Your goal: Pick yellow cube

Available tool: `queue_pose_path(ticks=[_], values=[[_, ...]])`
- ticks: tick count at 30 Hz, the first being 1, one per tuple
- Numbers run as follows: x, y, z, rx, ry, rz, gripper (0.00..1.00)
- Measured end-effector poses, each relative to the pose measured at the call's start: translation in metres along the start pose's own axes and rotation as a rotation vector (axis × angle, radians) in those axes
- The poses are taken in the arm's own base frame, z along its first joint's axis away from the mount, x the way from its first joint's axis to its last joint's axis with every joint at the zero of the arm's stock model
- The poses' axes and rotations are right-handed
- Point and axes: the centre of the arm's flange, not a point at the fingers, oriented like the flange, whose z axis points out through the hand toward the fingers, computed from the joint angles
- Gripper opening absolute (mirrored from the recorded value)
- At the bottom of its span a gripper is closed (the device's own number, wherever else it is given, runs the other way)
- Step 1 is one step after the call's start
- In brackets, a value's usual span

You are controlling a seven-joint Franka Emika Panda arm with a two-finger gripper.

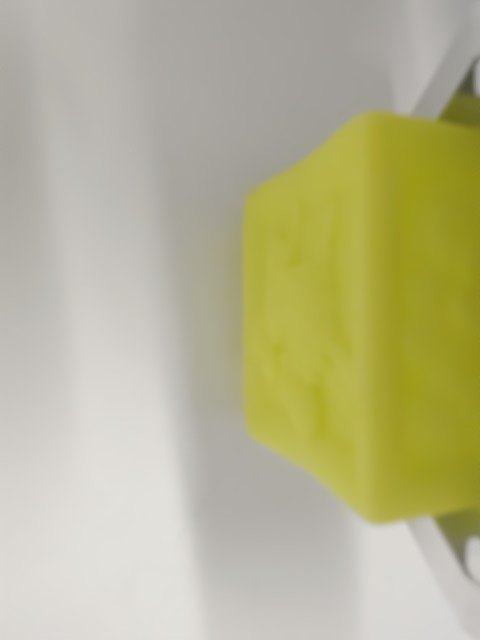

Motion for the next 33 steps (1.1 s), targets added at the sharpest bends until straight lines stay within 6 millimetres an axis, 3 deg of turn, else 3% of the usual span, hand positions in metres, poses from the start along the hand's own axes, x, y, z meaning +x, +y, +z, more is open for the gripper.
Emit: queue_pose_path(ticks=[33], values=[[0.0, 0.0, -0.055, 0.0, 0.0, 0.0, 0.0]])
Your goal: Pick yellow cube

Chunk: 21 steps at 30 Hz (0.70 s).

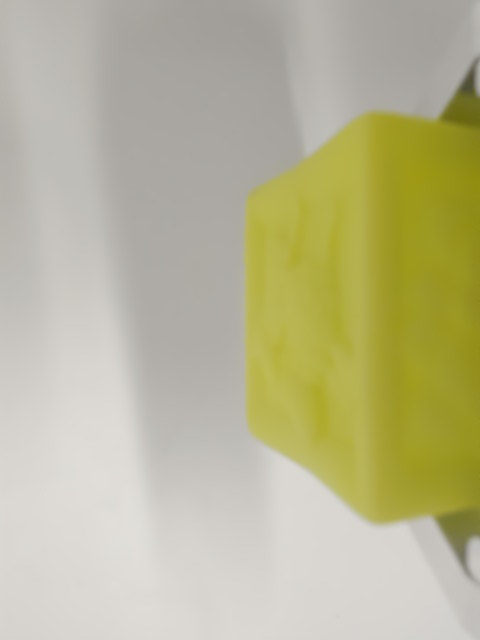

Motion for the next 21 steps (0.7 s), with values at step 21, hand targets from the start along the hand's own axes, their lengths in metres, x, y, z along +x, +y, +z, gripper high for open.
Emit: queue_pose_path(ticks=[21], values=[[0.0, 0.0, -0.035, 0.0, 0.0, 0.0, 0.0]])
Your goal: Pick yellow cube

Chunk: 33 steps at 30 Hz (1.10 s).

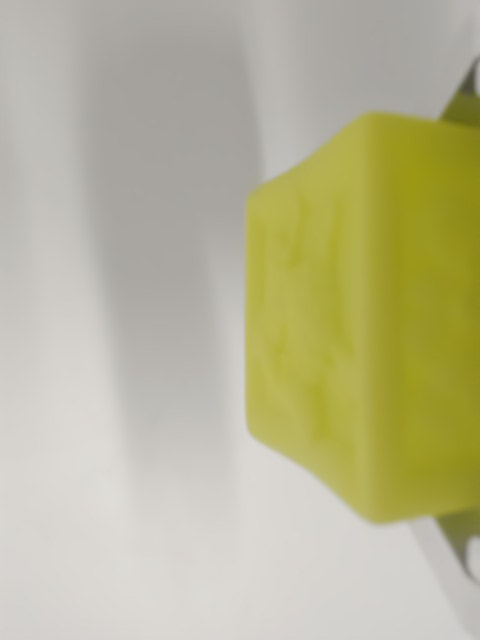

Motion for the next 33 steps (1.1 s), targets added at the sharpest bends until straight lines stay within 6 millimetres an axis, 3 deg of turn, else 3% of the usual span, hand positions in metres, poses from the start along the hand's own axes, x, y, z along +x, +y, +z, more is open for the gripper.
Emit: queue_pose_path(ticks=[33], values=[[0.0, 0.0, -0.055, -0.001, 0.0, 0.0, 0.0]])
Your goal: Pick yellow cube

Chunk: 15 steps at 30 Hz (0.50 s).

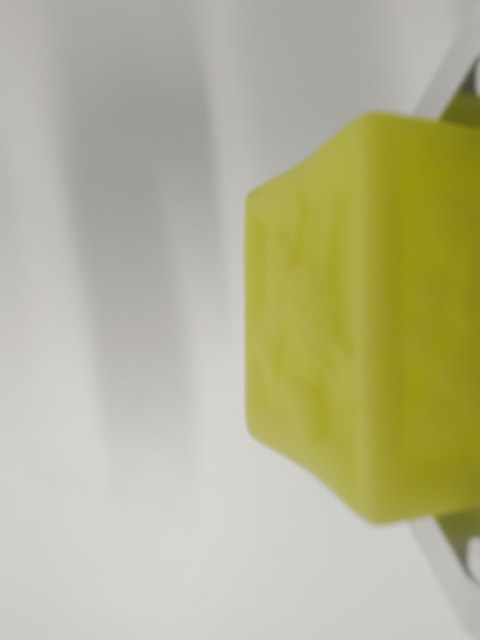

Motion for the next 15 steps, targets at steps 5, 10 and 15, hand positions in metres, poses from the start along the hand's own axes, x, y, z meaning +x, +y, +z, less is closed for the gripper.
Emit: queue_pose_path(ticks=[5, 10, 15], values=[[0.0, 0.0, -0.008, 0.0, 0.0, 0.0, 0.0], [0.0, 0.0, -0.017, 0.0, 0.0, 0.0, 0.0], [0.0, 0.0, -0.025, 0.0, 0.0, 0.0, 0.0]])
